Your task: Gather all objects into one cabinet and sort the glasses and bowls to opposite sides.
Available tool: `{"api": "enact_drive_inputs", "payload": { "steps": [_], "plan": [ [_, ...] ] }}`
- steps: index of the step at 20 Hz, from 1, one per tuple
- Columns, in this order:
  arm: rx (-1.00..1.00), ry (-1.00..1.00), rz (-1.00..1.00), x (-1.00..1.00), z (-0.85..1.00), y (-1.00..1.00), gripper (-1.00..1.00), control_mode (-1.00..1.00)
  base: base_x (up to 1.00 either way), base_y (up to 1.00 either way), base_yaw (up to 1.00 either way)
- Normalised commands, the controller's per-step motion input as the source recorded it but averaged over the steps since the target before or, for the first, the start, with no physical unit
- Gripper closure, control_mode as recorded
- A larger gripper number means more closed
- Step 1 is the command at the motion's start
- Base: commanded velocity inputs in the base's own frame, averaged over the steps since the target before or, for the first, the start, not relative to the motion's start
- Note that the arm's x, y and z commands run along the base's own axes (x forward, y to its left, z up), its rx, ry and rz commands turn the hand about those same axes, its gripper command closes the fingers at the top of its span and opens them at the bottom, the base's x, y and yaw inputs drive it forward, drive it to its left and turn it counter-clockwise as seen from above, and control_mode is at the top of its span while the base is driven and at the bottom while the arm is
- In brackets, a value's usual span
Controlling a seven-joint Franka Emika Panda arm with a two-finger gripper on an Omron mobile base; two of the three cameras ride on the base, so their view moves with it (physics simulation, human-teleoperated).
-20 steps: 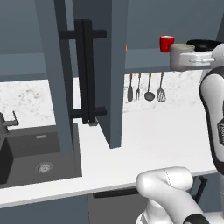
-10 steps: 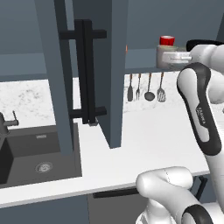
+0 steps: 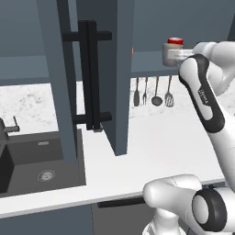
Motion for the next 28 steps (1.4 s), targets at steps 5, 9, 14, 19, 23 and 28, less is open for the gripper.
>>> {"api": "enact_drive_inputs", "payload": {
  "steps": [5, 9, 14, 19, 23, 28],
  "plan": [
    [-0.06, 0.0, -0.04, 0.32, 0.0, 0.04, 1.0, -1.0, 0.0, 0.0, 0.0],
    [-0.09, 0.0, -0.16, 0.56, -0.09, 0.01, 1.0, -1.0, 0.0, 0.0, 0.0],
    [-0.06, -0.01, -0.18, 0.63, -0.28, 0.13, 1.0, -1.0, 0.0, 0.0, 0.0],
    [0.01, 0.0, -0.06, 0.84, -0.27, 0.34, 1.0, -1.0, 0.0, 0.0, 0.0],
    [0.06, 0.0, 0.0, 1.0, -0.17, 0.19, 1.0, -1.0, 0.0, 0.0, 0.0],
    [0.01, 0.0, 0.0, 1.0, -0.1, -0.04, 1.0, -1.0, 0.0, 0.0, 0.0]
  ]
}}
